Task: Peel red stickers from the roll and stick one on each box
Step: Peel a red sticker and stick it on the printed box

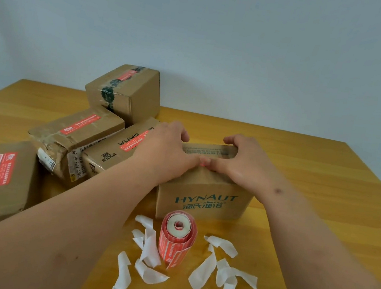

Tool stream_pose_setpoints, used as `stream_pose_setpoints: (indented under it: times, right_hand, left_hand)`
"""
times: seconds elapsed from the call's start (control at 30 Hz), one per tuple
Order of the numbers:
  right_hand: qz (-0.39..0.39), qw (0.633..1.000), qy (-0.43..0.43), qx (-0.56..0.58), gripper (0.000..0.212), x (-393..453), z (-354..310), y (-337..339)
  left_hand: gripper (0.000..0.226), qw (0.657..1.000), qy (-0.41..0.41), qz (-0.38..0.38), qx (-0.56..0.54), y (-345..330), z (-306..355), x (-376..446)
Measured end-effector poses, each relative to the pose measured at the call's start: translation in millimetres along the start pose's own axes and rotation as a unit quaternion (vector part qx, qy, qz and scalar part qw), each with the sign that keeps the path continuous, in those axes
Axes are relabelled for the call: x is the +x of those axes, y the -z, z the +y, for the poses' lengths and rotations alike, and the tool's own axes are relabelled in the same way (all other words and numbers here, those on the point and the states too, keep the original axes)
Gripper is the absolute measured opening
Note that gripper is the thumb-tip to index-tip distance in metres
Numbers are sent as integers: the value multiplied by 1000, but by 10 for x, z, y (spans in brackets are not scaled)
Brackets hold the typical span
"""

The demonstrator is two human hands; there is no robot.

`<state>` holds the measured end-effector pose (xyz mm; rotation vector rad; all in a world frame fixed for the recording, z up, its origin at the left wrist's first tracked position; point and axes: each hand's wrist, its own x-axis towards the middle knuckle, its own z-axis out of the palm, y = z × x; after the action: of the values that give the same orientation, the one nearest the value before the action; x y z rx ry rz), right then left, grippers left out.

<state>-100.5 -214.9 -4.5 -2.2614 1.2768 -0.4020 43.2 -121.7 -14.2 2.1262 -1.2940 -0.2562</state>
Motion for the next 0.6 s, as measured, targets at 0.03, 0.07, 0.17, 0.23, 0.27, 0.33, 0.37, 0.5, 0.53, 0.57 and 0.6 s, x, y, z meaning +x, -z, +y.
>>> stream_pose_setpoints:
  times: [0.03,0.07,0.17,0.23,0.27,0.33,0.37,0.5,0.53,0.57,0.6]
  right_hand:
    - [-3,1000,2,-3,71,-2,-2,10]
    - [1,1000,4,6,64,1,7,30]
    - [15,999,5,41,47,-8,44,65]
    - [14,999,6,40,46,-29,33,48]
    - [14,999,7,31,45,-36,16,40]
    - [26,999,3,26,40,-39,-2,51]
    - [37,999,-6,32,41,-39,5,67]
    - [72,995,-40,61,48,-80,54,86]
    - [75,993,-45,79,45,-86,69,81]
    - [75,991,-50,94,40,-98,89,82]
    - [71,991,-58,100,34,-117,116,98]
  left_hand:
    - [45,1000,0,0,5,4,3,-10]
    - [42,1000,3,0,-3,11,0,-15]
    - [34,998,9,-2,-62,30,-42,-33]
    - [35,997,4,5,-81,25,-47,-63]
    - [36,997,1,7,-75,18,-44,-76]
    - [35,998,2,3,-66,12,-46,-88]
    - [34,997,6,1,-76,15,-57,-86]
    - [35,991,26,14,-128,62,-102,-130]
    - [36,990,28,20,-134,74,-111,-154]
    - [35,990,27,32,-134,84,-120,-178]
    - [30,991,24,47,-121,98,-137,-207]
